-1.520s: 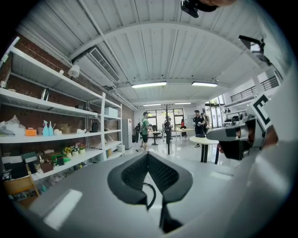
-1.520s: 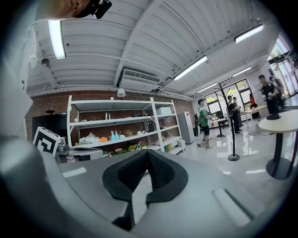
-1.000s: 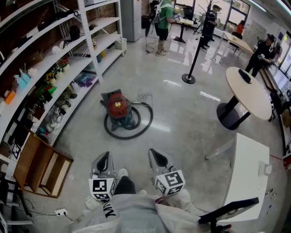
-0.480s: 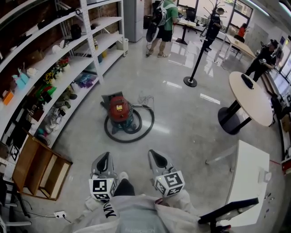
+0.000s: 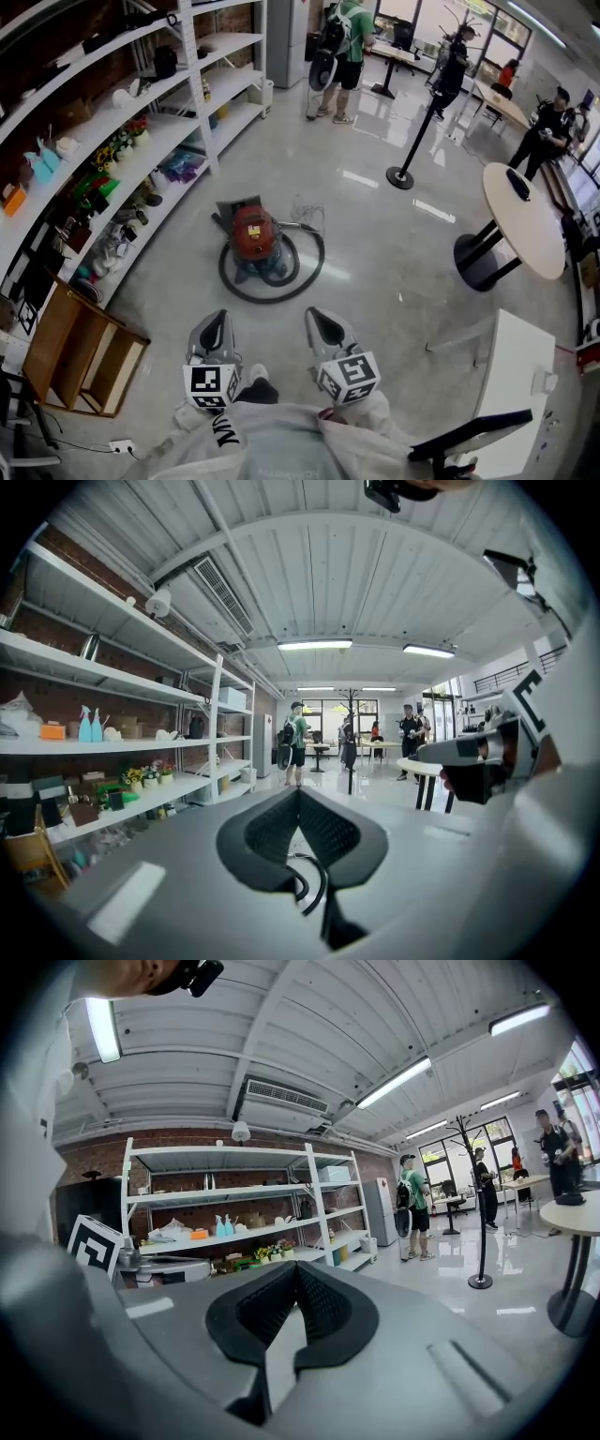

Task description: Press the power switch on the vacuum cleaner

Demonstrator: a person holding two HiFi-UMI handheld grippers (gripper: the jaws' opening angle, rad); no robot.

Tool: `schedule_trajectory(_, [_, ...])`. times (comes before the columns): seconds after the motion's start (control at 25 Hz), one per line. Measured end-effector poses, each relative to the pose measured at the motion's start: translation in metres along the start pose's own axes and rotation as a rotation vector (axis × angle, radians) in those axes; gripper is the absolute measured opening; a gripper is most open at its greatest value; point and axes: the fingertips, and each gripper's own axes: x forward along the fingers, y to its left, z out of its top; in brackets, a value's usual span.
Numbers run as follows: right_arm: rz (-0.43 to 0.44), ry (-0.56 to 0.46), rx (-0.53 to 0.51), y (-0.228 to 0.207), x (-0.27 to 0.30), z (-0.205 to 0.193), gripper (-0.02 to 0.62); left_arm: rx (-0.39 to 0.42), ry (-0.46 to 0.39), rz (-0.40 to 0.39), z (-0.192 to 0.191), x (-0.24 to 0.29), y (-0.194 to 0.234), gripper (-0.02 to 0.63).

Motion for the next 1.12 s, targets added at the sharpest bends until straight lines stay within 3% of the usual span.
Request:
schedule_trajectory(0.6, [0.023,0.040,-0.027,0.020,0.094,0.008,0.002,-0.029,0.014,0.026,-0.002,0.042,0.082,0.000])
schedule_trajectory(1.12, [-0.040,0.075,-0.047,0.019,0.133,0.009,0.001,-0.051,0.019,-0.021,-0.008,0.077,0.119,0.000])
